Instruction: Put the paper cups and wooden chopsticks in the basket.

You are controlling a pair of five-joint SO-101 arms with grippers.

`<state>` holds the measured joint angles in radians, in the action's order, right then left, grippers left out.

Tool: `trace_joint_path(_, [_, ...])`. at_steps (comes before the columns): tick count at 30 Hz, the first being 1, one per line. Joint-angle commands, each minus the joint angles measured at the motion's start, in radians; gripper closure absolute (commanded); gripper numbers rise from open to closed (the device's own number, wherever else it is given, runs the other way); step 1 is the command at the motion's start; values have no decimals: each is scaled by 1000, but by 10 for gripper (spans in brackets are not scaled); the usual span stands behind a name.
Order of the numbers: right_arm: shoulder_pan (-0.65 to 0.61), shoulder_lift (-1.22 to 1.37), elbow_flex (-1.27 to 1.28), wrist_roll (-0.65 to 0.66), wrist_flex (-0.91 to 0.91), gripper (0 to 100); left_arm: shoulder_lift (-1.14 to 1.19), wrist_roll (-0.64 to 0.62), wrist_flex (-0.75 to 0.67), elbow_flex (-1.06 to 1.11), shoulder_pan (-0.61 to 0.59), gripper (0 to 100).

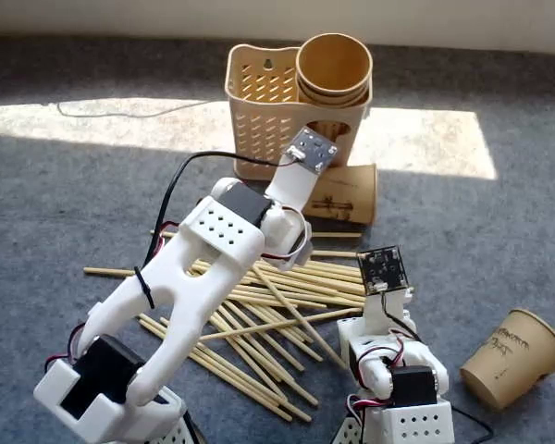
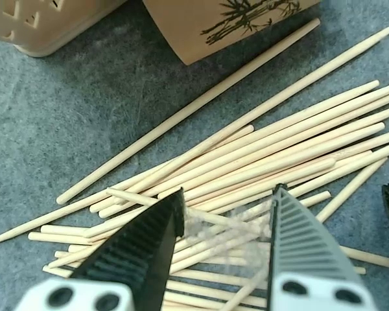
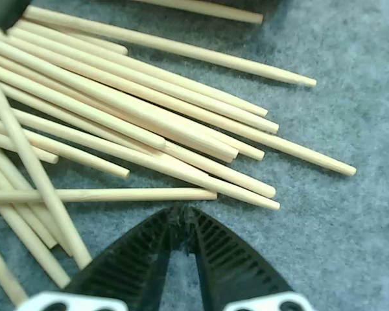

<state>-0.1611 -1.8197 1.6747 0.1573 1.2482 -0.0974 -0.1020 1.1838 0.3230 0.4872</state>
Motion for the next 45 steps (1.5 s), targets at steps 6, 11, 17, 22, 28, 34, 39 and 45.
trace_joint_path(6, [-12,-16,117,-8,1,988,-25,2,-14,-48,19,829])
trace_joint_path(11, [-16,-16,117,-5,1,988,-27,2,-14,-50,18,837])
trace_joint_path(17, [36,-18,99,-3,1,988,-27,2,-12,-48,16,839])
trace_joint_path(22, [297,-18,-137,-3,1,989,-27,2,8,-48,13,839])
trace_joint_path(28, [562,-15,-357,147,1,990,-27,3,5,-48,18,839])
trace_joint_path(34, [728,-13,-437,236,8,986,-27,3,5,-48,13,839])
trace_joint_path(39, [851,13,-443,236,10,976,-27,3,5,-48,10,839])
trace_joint_path(45, [1018,323,-576,232,33,880,-27,3,5,-48,10,839])
